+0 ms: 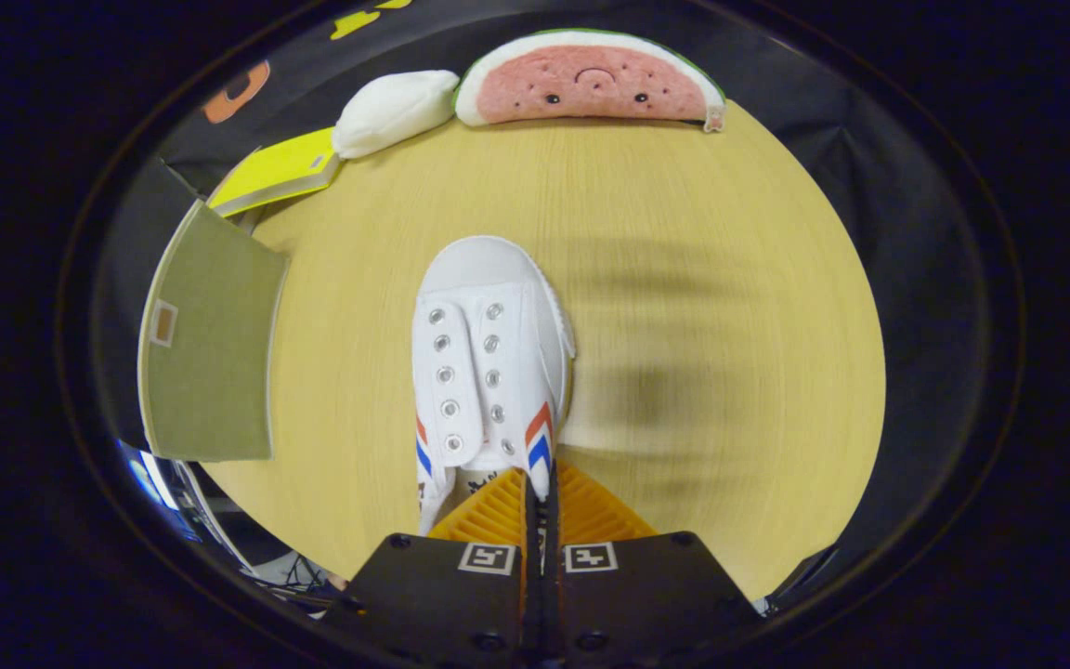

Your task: Open the storage box then place both shoes into the box .Put the left shoe in first, then the right shoe, with the right side of both shoes facing outward in a uniform manner.

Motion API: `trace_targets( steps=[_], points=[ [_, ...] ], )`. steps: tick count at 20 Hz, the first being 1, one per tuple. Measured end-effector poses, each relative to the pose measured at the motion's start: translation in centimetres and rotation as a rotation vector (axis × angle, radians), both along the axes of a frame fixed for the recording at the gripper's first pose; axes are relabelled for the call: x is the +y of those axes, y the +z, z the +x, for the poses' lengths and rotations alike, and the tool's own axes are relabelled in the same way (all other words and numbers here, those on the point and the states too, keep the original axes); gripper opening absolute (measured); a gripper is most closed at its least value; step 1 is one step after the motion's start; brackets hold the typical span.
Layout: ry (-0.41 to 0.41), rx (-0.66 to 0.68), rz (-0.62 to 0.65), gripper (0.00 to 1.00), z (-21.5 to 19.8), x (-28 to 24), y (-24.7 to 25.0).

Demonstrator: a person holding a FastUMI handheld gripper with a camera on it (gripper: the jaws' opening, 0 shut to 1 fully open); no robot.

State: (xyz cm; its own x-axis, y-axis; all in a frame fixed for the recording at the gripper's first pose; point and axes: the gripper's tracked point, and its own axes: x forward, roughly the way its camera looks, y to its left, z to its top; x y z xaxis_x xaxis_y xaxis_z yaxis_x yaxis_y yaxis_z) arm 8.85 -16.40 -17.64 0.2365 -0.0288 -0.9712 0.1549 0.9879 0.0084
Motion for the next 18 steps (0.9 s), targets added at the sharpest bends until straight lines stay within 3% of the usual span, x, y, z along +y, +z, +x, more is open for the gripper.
trace_targets(
  steps=[3, 9, 18],
  points=[
    [-0.015, -0.032, -0.010, 0.06, -0.4, 0.9, 2.4],
    [-0.084, -0.127, 0.160, 0.06, -0.1, 7.7, 9.8],
    [-0.009, -0.233, 0.167, 0.06, 2.5, 20.9, 18.0]
  ],
)
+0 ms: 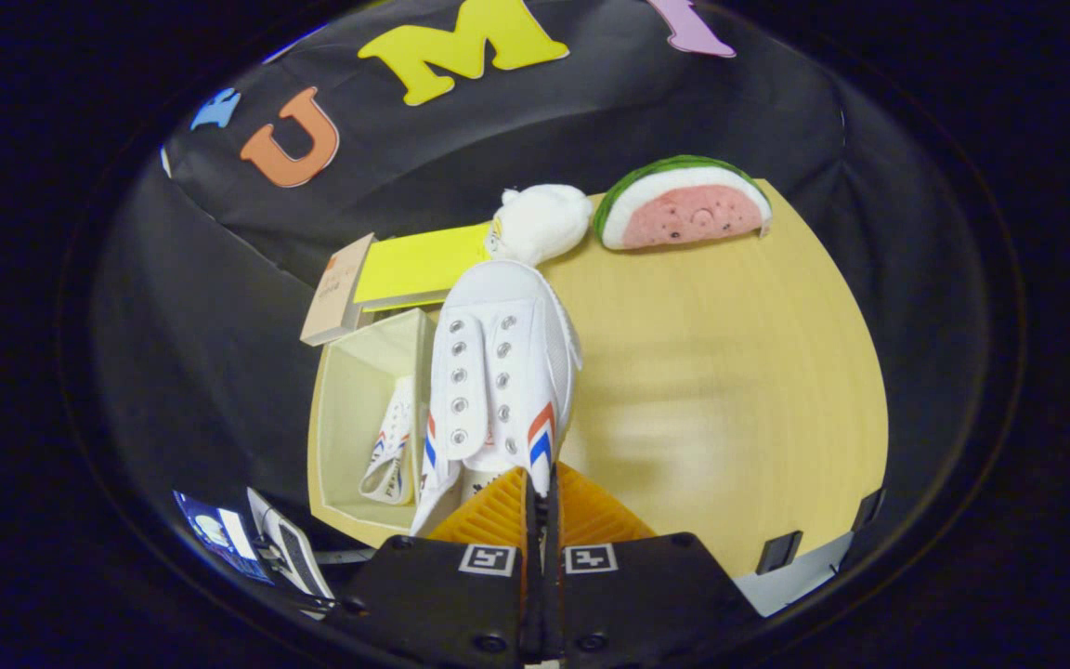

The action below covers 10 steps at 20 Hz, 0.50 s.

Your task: Open the storage box then place both shoes into the box .Put the left shoe in first, then the right shoe, with the right side of both shoes facing outward in a uniform manner.

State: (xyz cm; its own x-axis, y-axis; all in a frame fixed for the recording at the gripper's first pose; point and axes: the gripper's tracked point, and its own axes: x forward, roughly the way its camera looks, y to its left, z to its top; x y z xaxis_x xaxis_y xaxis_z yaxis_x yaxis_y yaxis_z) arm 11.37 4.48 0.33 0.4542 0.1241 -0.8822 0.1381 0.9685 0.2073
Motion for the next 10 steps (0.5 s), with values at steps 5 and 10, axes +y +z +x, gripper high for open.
trace_targets(
  steps=[5, 10],
  points=[
    [0.058, 0.025, 0.007, 0.06, 1.4, 7.9, -1.5],
    [0.065, 0.053, 0.001, 0.06, 2.2, 12.5, -4.3]
  ],
)
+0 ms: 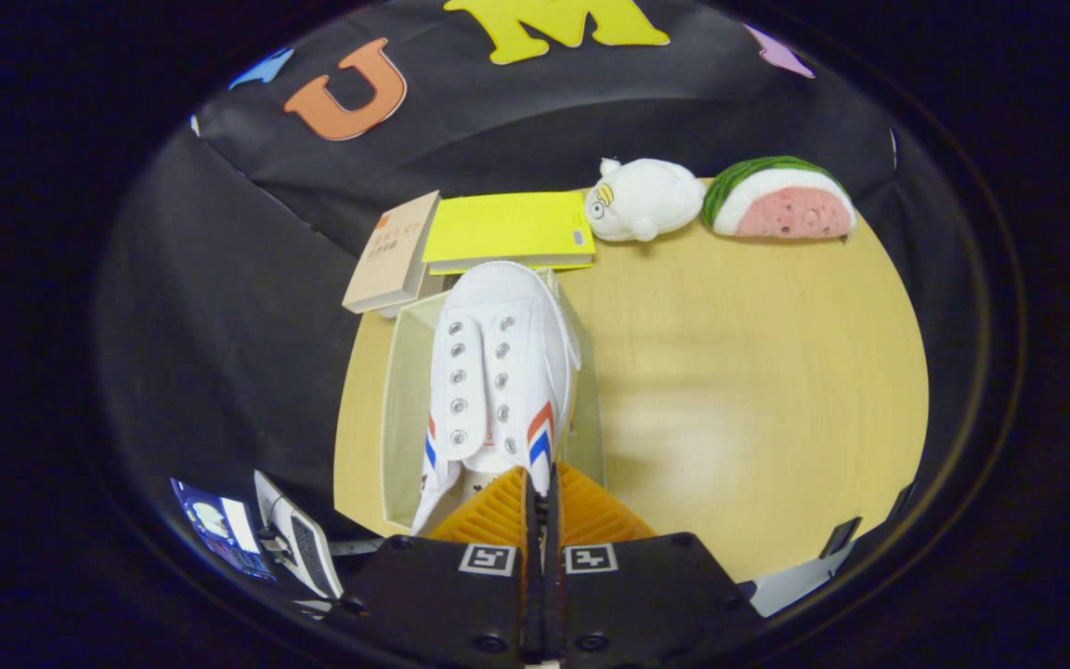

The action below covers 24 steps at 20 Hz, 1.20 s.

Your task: Open the storage box then place both shoes into the box .Put the left shoe in first, then the right shoe, with the right side of both shoes facing outward in a uniform manner.

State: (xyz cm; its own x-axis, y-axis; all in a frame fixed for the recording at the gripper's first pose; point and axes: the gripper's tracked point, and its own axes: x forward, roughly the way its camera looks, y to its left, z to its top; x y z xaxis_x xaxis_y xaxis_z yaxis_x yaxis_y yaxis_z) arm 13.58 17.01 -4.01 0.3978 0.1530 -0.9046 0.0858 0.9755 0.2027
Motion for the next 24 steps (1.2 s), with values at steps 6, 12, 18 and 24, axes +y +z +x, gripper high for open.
trace_targets(
  steps=[6, 12, 18, 24],
  points=[
    [-0.088, -0.072, -0.077, 0.06, 1.7, 1.3, -3.4],
    [-0.117, -0.121, -0.182, 0.06, 2.1, 1.7, -4.6],
    [-0.119, -0.158, -0.234, 0.11, 2.0, 2.2, -5.4],
    [-0.100, -0.218, -0.241, 0.36, 2.2, 2.3, -4.4]
  ],
)
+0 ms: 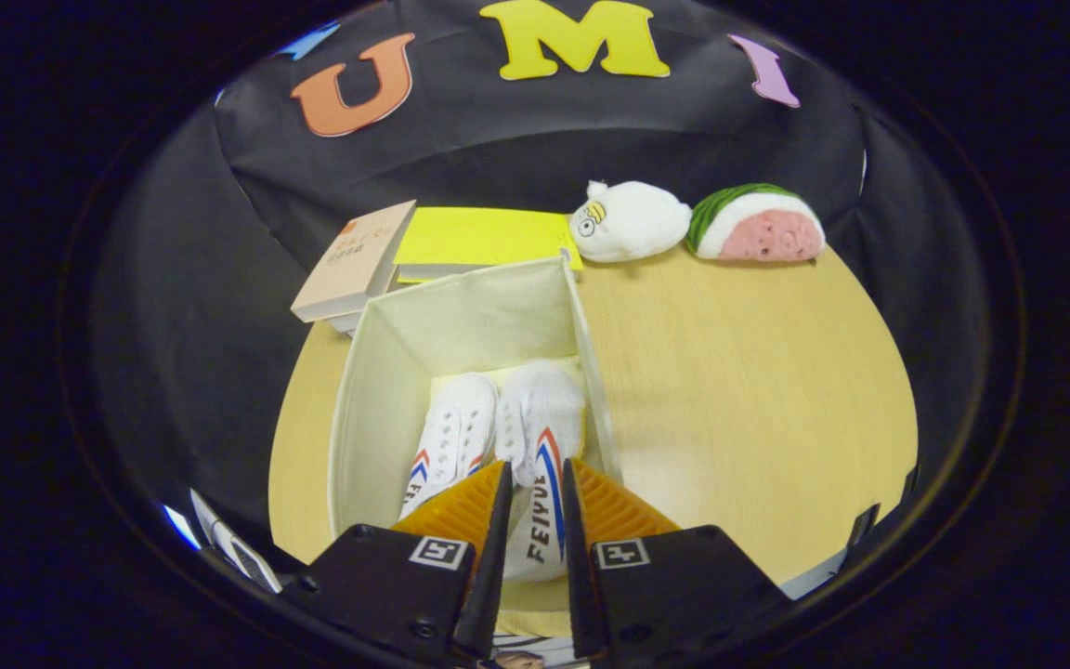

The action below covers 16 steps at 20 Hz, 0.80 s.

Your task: Open the storage box then place both shoes into the box .Put the left shoe in first, then the right shoe, with the right side of both shoes facing outward in a uniform manner.

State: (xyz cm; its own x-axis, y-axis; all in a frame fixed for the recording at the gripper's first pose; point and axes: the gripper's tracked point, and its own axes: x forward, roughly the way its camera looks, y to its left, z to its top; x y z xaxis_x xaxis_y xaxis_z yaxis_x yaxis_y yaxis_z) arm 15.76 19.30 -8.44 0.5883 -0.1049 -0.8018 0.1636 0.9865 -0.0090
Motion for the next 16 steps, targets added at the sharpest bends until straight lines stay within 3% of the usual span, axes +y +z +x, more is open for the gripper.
trace_targets(
  steps=[2, 4, 6, 8, 11, 16],
  points=[
    [0.039, -0.056, -0.054, 0.43, 0.1, 0.1, 1.5],
    [0.070, -0.117, -0.106, 0.73, 0.1, 0.0, 2.9],
    [0.075, -0.185, -0.152, 0.84, 0.1, -0.5, 4.4],
    [0.089, -0.243, -0.196, 0.86, -0.1, -1.0, 5.7],
    [0.122, -0.332, -0.218, 0.98, -0.5, -1.6, 7.4],
    [0.108, -0.502, -0.190, 0.98, -2.0, -4.0, 10.1]
  ],
)
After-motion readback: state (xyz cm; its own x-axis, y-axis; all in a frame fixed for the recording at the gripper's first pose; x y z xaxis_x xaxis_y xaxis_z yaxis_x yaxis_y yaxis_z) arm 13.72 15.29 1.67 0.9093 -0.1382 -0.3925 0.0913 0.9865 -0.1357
